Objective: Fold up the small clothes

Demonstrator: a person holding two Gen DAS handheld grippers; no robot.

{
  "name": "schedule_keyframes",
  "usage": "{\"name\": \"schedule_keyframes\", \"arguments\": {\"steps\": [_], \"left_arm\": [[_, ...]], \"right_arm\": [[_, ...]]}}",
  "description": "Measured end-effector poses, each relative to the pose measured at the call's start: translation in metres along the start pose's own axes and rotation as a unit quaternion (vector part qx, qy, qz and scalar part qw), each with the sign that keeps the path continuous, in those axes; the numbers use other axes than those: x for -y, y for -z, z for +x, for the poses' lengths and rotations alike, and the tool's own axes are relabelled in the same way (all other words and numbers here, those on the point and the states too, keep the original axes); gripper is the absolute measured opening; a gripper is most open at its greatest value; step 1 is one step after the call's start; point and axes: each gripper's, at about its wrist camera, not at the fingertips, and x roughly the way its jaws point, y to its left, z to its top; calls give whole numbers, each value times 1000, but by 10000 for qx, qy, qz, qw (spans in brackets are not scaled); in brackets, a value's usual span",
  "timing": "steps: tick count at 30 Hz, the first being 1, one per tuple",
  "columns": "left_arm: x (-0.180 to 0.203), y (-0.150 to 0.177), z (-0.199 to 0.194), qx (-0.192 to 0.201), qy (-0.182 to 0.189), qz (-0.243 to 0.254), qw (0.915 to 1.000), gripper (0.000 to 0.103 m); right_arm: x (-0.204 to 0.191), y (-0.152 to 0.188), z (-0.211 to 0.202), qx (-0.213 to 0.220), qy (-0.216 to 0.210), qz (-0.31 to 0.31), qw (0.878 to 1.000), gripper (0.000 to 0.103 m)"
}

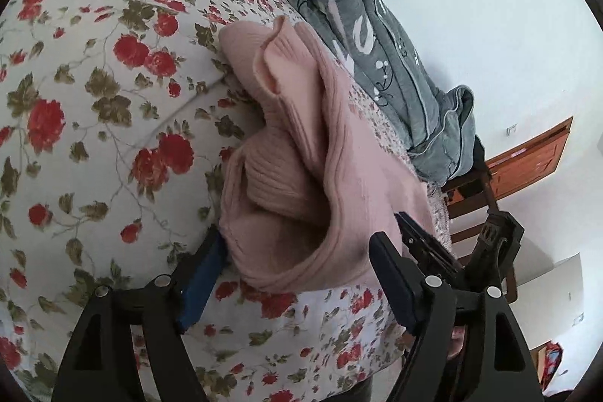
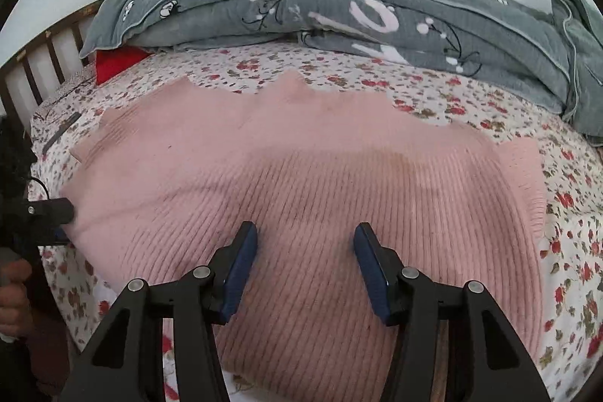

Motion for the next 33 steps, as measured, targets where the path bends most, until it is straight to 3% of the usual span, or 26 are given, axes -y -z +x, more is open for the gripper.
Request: {"name": "schedule_keyframes", "arguments": {"steps": [5,8,11,18,22,25,29,33], "left_arm": [[5,-1,7,79,410,-117,9991,75],[7,-5,12,255,365,-286,9986,74],[11,-9,11,396,265,-385,9981,66],[31,-25,4,444,-173,-164,9987,31],[53,-29,4,516,-370,167,9978,18],[66,-29,5,584,-581,341,9960,17],[71,-31,9,555,-787,262,9950,17],[63,-28,18,542,-1136,249,9917,25]], "right_arm": [[10,4,-17,198,-200,327,9991,49],[6,12,-15,362,-118,356,9986,50],[-2,14,-11,509,53,348,9981,51],[-21,24,-4,601,553,-40,9966,51],[-32,32,0,653,891,-461,9928,50],[-29,28,-3,623,808,-436,9938,50],[-9,23,-21,601,272,-65,9978,51],[8,29,-50,840,136,-10,9964,51]]}}
